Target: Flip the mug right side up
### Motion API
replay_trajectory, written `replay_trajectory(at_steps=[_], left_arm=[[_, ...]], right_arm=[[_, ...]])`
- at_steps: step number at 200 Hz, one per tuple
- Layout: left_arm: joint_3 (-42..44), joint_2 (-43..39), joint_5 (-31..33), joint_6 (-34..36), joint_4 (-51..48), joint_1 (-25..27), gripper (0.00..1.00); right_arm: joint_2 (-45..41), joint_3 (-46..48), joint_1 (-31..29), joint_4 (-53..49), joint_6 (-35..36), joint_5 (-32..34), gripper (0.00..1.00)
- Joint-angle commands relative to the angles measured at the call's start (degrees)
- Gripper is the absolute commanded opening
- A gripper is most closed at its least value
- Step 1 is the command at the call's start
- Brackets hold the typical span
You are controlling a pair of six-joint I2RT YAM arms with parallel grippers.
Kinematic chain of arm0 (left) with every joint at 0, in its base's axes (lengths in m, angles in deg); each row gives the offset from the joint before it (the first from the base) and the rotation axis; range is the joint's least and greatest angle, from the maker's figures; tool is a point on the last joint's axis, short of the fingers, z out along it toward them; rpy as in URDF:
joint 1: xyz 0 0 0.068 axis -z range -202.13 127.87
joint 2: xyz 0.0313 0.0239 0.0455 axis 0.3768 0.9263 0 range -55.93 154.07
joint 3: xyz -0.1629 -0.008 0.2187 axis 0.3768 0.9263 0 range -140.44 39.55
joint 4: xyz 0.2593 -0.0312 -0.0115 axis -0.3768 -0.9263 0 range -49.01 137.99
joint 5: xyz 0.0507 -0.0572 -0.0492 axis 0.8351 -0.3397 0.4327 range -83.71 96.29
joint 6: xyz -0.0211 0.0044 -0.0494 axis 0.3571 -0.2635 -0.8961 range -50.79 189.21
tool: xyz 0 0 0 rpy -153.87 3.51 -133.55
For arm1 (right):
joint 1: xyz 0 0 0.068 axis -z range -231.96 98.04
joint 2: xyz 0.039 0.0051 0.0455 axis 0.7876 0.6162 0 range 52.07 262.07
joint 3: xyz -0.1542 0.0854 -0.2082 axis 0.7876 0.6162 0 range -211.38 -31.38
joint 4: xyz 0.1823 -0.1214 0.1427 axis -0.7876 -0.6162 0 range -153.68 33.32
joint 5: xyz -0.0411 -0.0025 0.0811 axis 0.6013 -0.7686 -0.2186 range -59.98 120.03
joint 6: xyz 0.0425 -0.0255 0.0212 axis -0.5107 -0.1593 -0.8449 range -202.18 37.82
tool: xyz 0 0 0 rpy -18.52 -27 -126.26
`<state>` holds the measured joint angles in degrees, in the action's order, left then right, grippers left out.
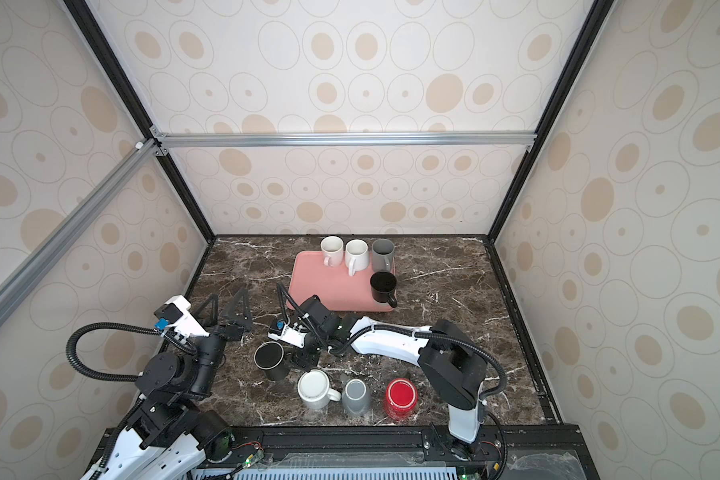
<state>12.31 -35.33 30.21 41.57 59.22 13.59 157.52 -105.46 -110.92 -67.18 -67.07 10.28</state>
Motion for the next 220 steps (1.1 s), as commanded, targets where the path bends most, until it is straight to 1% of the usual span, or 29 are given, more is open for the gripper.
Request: replay_trajectory(at_steps=[1, 29, 52, 75, 126, 135, 148, 153, 165, 172, 180, 205, 220], left_arm=[[-0.53, -0.24, 0.29, -1.1, -0.83, -0.33, 0.99], [-0.53, -0.28, 0.08, -1.28, -1.03, -0.32, 0.99], [-0.59, -0.06, 0.33, -1.31, -0.95, -0.35, 0.99], [-0.79, 0.37, 0.2, -1.33, -0.77, -0.33, 0.99], [-0.79, 0.57, 0.18, -1.56, -0.85, -0.32, 1.0], [-0.8, 0.58, 0.09, -1.59, -0.85, -0.31, 0.99], [-0.79, 0.58, 0.08, -1.61, -0.76, -0.32, 0.99], [-0.79, 0.58, 0.07, -1.63, -0.75, -0.38, 0.99], [-0.7, 0.71, -0.1, -1.7, -0.6, -0.32, 1.0], [-0.7, 0.74, -0.27, -1.64, -0.43, -0.34, 0.99], [-0.7, 0.76, -0.72, -1.63, -0.33, -0.31, 0.99], [-0.7, 1.18, -1.76, -1.56, 0.3, -0.32, 0.99], [-0.7, 1.44, -2.17, -1.63, 0.57, -0.31, 0.99]], right_arm=[[2.52, -2.28, -0.1, -1.35, 3.16, -0.87, 0.65], [4.13, -3.61, -0.12, -2.59, 4.11, 0.82, 0.52], [4.9, -3.94, -0.1, -2.08, 4.2, 0.85, 0.44], [6.13, -4.46, -0.11, -1.73, 4.09, 0.68, 0.4], [7.73, -5.02, -0.23, -0.53, 3.43, 1.01, 0.36], [7.83, -5.02, -0.26, -0.4, 3.35, 1.39, 0.3], [7.93, -5.0, -0.21, -0.26, 3.19, 1.49, 0.26], [7.93, -5.01, -0.2, -0.18, 3.1, 1.5, 0.21], [7.93, -5.02, -0.26, -0.06, 2.73, 1.72, 0.17], [7.85, -4.79, -0.23, 0.25, 2.57, 1.94, 0.08], [7.68, -4.38, -0.17, 1.09, 2.07, 2.14, 0.0], [6.61, -2.73, 0.0, 4.76, -0.07, 3.79, 0.0], [5.13, -1.15, 0.76, 8.51, -3.1, 2.97, 0.0]])
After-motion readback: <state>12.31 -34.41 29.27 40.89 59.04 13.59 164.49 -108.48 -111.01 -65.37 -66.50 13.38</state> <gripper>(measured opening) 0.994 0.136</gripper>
